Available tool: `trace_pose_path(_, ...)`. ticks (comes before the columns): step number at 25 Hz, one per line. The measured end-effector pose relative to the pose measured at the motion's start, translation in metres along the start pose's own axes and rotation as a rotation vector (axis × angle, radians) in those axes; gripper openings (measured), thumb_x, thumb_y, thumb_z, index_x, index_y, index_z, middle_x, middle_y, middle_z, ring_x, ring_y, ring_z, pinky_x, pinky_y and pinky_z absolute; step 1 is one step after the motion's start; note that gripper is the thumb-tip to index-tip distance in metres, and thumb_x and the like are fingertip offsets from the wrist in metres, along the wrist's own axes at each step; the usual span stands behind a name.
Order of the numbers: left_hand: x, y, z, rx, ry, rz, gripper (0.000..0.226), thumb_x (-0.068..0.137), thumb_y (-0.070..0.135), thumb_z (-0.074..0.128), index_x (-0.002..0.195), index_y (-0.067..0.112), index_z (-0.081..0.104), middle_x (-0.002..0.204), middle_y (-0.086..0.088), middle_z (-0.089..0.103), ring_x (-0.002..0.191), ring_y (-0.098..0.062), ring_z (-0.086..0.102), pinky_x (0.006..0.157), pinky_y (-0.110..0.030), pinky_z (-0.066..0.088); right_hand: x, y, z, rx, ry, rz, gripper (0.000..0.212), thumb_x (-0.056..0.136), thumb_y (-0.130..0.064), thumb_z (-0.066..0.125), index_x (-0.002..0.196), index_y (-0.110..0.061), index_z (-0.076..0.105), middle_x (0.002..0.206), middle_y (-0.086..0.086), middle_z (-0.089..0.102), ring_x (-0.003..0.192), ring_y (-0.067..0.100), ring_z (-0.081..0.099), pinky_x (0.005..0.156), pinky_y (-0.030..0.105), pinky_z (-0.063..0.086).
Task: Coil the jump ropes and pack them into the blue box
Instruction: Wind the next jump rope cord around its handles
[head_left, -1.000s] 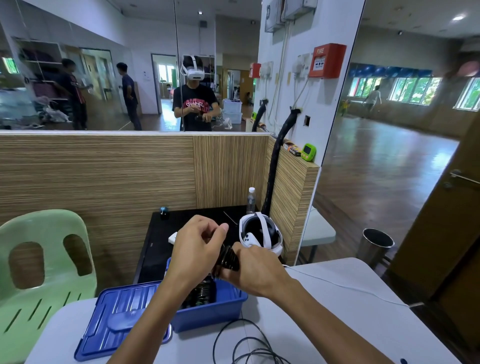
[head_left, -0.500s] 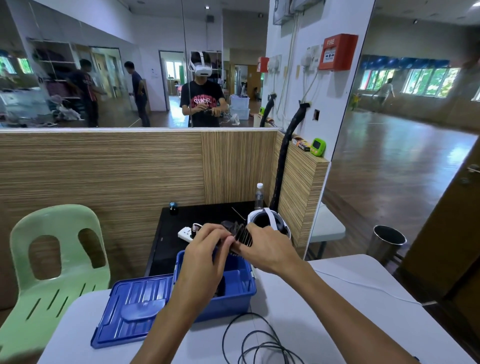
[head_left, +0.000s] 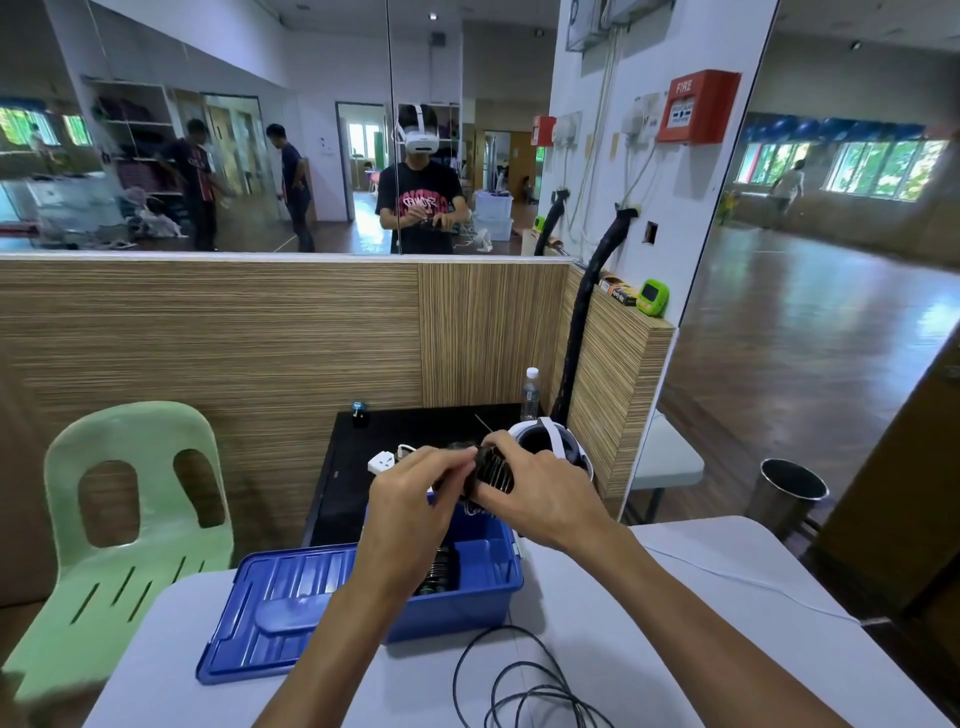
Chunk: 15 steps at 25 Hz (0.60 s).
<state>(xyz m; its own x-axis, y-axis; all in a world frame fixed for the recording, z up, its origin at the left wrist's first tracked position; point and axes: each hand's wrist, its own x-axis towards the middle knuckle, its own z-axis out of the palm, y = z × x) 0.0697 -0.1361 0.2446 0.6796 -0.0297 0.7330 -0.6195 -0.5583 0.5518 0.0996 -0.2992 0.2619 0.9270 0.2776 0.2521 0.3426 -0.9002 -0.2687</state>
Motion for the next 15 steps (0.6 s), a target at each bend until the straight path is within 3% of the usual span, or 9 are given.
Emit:
trace_pose_path(7, -0.0011, -0.0015, 0.0036, 0.077, 0.062, -0.053, 0.015, 0.088, 0.006, 0.068, 0.101, 0.011, 0.071, 0.091, 0.006, 0.065, 0.081, -0.008, 0.063, 0.068, -0.018, 0.052, -0.0004, -0.0036, 0.0009, -0.007, 0.068, -0.003, 0.048, 0.088, -0.064, 0.046, 0.126, -0.035, 0.039, 0.084, -0.001, 0.068, 0.073, 0.02, 0.063, 0.067, 0.036, 0.054)
trace_pose_path(11, -0.002, 0.0032, 0.0054, 0.08, 0.054, -0.085, 0.022, 0.089, 0.009, 0.067, 0.109, 0.015, 0.07, 0.096, 0.007, 0.069, 0.085, -0.004, 0.064, 0.073, -0.019, 0.054, 0.0018, -0.0035, 0.0018, -0.015, 0.081, -0.015, 0.05, 0.088, -0.068, 0.044, 0.123, -0.032, 0.041, 0.09, -0.002, 0.07, 0.076, 0.019, 0.066, 0.065, 0.035, 0.054)
trace_pose_path(15, -0.0016, 0.0022, 0.0056, 0.133, 0.013, -0.056, 0.013, 0.088, 0.007, 0.067, 0.099, 0.013, 0.072, 0.088, 0.006, 0.067, 0.077, -0.005, 0.063, 0.065, -0.022, 0.055, 0.0002, -0.0033, 0.0022, -0.028, 0.086, -0.004, 0.051, 0.087, -0.069, 0.045, 0.121, -0.03, 0.041, 0.088, -0.002, 0.069, 0.076, 0.02, 0.066, 0.065, 0.036, 0.055)
